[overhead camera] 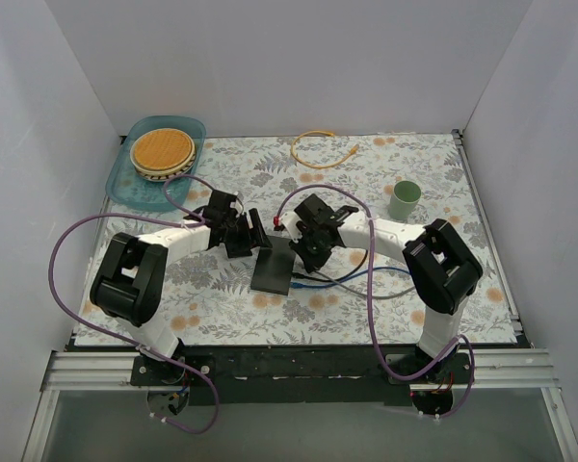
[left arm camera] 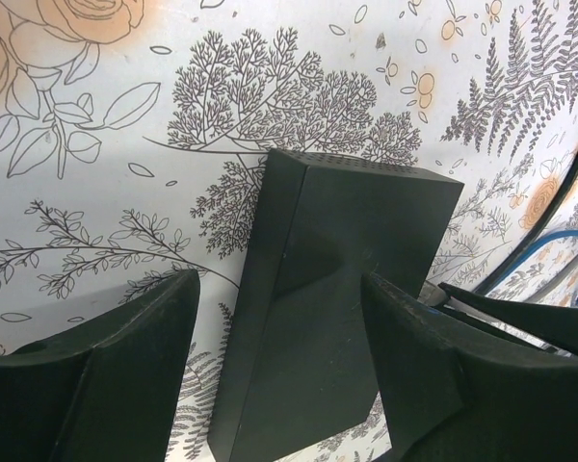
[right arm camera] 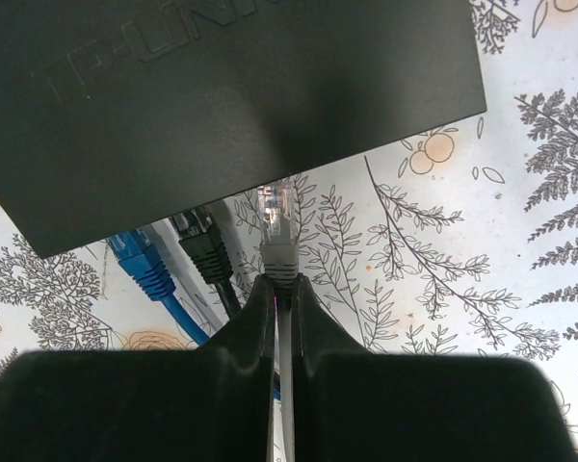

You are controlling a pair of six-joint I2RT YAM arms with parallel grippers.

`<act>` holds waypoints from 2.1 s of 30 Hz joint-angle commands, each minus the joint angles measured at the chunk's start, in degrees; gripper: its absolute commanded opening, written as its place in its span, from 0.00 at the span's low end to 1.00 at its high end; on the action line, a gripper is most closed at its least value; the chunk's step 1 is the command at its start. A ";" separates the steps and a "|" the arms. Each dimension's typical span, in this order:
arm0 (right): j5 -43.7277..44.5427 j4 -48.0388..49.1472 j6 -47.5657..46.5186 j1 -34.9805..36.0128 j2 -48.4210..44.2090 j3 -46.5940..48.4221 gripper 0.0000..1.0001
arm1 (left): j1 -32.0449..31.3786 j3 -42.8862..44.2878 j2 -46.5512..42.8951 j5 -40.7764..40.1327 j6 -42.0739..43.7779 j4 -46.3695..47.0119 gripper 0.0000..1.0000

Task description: Insert the plug into the switch port

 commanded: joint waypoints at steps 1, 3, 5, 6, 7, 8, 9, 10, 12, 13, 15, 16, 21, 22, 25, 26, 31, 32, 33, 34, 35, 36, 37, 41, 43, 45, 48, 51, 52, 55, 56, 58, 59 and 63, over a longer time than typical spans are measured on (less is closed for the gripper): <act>0.03 0.85 -1.04 0.99 -0.05 0.64 0.01 | -0.10 -1.63 -2.65 -0.58 0.00 -0.87 0.67; 0.12 1.29 -1.04 1.35 -0.22 0.47 0.01 | -0.10 -1.80 -2.65 -0.32 -0.18 -0.79 0.67; 0.12 1.29 -1.13 1.52 0.04 0.64 0.01 | -0.10 -1.98 -2.65 -0.14 -0.18 -0.70 0.67; 0.20 1.55 -1.13 1.78 0.04 0.56 0.01 | -0.10 -2.07 -2.65 0.03 -0.18 -0.61 0.67; 0.29 1.64 -1.13 1.87 0.13 0.64 0.01 | -0.10 -1.98 -2.65 0.21 -0.18 -0.43 0.67; 0.29 1.81 -1.21 1.87 0.30 0.64 0.01 | -0.10 -2.07 -2.73 0.21 -0.18 -0.43 0.67; 0.47 1.99 -1.21 2.05 0.39 0.73 0.01 | -0.10 -1.98 -2.65 0.30 -0.09 -0.43 0.67; 0.47 2.08 -1.30 2.14 0.48 0.73 0.01 | -0.10 -2.07 -2.56 0.39 0.00 -0.43 0.67; 0.47 2.34 -1.39 2.31 0.22 0.73 0.01 | -0.10 -1.89 -2.47 0.65 0.17 -0.26 0.67; 0.47 2.87 -1.48 2.40 0.13 0.47 0.01 | -0.10 -1.89 -2.38 0.82 0.35 -0.26 0.67; -0.06 3.40 -1.91 2.66 -0.75 0.20 0.01 | -0.10 -1.89 -2.21 0.83 0.79 -0.08 0.67; -0.23 4.09 -2.18 3.01 -1.10 -0.41 0.01 | -0.10 -1.89 -2.21 0.83 0.79 -0.08 0.67; -1.38 5.15 -4.20 4.77 -3.39 -1.82 0.01 | -0.10 -1.89 -2.82 -0.84 1.40 -0.34 0.70; -1.46 5.33 -4.64 5.12 -3.65 -2.08 0.01 | -0.10 -1.89 -3.00 -1.11 1.58 -0.34 0.70; -1.37 5.95 -5.60 6.18 -4.44 -2.78 0.01 | -0.02 -1.54 -3.35 -1.72 2.10 -0.70 0.71; -1.46 6.12 -5.61 6.35 -4.70 -2.96 0.01 | -0.02 -1.36 -3.35 -2.07 2.19 -0.96 0.72; -2.60 6.82 -6.22 6.88 -5.06 -3.49 0.01 | 0.07 -1.63 -3.44 -1.11 2.72 -0.61 0.71; -2.78 7.17 -5.96 6.97 -5.15 -3.57 0.01 | 0.07 -1.89 -3.53 -0.76 2.63 -0.35 0.71; -2.96 7.53 -5.96 6.88 -5.23 -3.66 0.01 | 0.07 -1.98 -3.61 -0.15 2.63 -0.08 0.71; -3.74 7.79 -5.87 6.88 -5.23 -3.75 0.01 | 0.07 -2.07 -3.70 0.38 2.55 0.01 0.71; -3.75 8.05 -5.35 6.80 -5.15 -3.75 0.01 | 0.07 -2.33 -3.79 0.73 2.55 0.27 0.70; -3.92 8.23 -5.17 6.88 -5.06 -3.58 0.01 | 0.07 -2.42 -3.96 0.82 2.37 0.36 0.70; -4.53 8.32 -5.08 6.88 -4.97 -3.40 0.01 | 0.07 -2.59 -4.31 0.74 2.28 0.36 0.70; -4.54 8.14 -3.68 6.88 -4.27 -3.05 0.01 | 0.07 -3.21 -6.25 -1.63 1.93 -1.04 0.70; -4.28 8.14 -3.24 6.88 -4.27 -3.31 0.01 | 0.07 -3.47 -7.39 -4.78 1.84 -2.27 0.70; -4.45 8.41 -3.24 6.88 -4.53 -4.28 0.01 | 0.07 -3.91 -8.18 -5.76 2.10 -3.42 0.70; -4.80 9.37 -3.06 6.88 -5.32 -5.77 0.01 | 0.16 -5.66 -9.24 -4.63 1.84 -3.16 0.70; -4.98 10.51 -2.97 6.88 -5.85 -6.82 0.01 | 0.07 -8.30 -10.11 -2.43 1.41 -1.06 0.69; -5.24 10.87 -2.97 6.88 -5.85 -7.00 0.01 | 0.07 -9.35 -10.20 -1.56 1.49 -0.18 0.68; -5.77 12.36 -3.06 6.80 -6.02 -7.71 0.01 | 0.07 -10.24 -10.03 2.57 0.88 3.25 0.67; -5.77 12.62 -2.97 6.88 -6.02 -7.71 0.01 | 0.07 -10.41 -9.94 3.19 0.79 4.22 0.67; -5.07 12.89 -2.80 6.88 -5.94 -7.36 0.01 | 0.07 -10.15 -9.77 4.43 0.79 4.92 0.66; -4.55 12.89 -2.36 6.88 -5.94 -7.27 0.01 | 0.07 -9.89 -9.68 4.52 0.87 5.10 0.66; -0.68 12.54 -0.95 6.80 -5.94 -6.83 0.01 | 0.07 -9.27 -9.50 4.34 1.49 4.67 0.66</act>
